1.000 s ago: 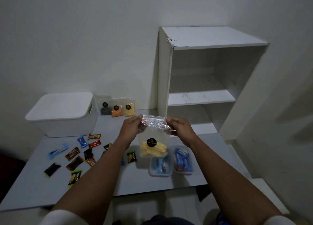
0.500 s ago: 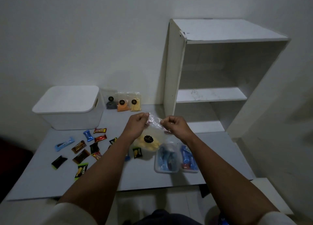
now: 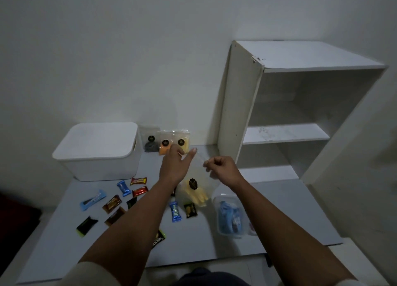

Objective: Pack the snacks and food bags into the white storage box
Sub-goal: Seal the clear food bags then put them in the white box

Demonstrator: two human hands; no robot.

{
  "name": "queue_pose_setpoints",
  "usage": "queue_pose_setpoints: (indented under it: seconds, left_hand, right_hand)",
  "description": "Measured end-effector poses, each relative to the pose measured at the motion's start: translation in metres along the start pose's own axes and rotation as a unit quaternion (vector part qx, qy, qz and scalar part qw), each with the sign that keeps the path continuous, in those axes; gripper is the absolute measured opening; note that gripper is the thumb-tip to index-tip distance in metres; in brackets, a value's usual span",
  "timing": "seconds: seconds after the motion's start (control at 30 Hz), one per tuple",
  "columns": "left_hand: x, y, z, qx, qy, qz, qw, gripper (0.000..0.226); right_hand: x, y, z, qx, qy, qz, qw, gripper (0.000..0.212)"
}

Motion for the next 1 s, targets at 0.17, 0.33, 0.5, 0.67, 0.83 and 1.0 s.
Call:
queue_pose_setpoints:
  seconds: [0.17, 0.33, 0.5, 0.67, 0.83, 1.0]
  left_hand:
    - [0.000, 0.019, -0.002, -0.194, 0.079, -0.181, 0.961, 0.045]
    - [0.011, 0.045, -0.018, -0.280, 0.102, -0.163, 0.941, 0.041]
    - [0.014, 0.064, -0.037, -0.267, 0.078, -0.170, 0.945, 0.035]
    - [0.022, 0.071, -0.048, -0.193, 0.044, -0.166, 0.966, 0.027]
    - [0.039, 0.078, -0.051, -0.150, 0.022, -0.215, 0.965, 0.024]
    - [0.058, 0.080, -0.052, -0.112, 0.033, -0.252, 0.961, 0.016]
  right_hand:
    - [0.008, -0.042, -0.018, -0.005, 0.063, 0.002, 0.998, 0.020]
    - [0.006, -0.084, -0.039, 0.041, 0.092, 0.007, 0.995, 0.017]
    - [0.006, -0.108, -0.043, 0.041, 0.084, 0.017, 0.995, 0.020]
    - [0.011, -0.118, -0.041, 0.033, 0.058, 0.020, 0.998, 0.015]
    - [0.022, -0.125, -0.042, 0.074, -0.011, 0.021, 0.997, 0.016]
    - [0.044, -0.130, -0.037, 0.082, -0.034, 0.032, 0.996, 0.018]
Point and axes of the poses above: each hand's wrist, its own x-axis towards the middle knuckle, its own y-axis out of the back of the hand, z = x × y, the point moved 1 cm from there along x, towards the middle knuckle, and after that the axes turned 11 degrees about y, right-handed, at the moved point
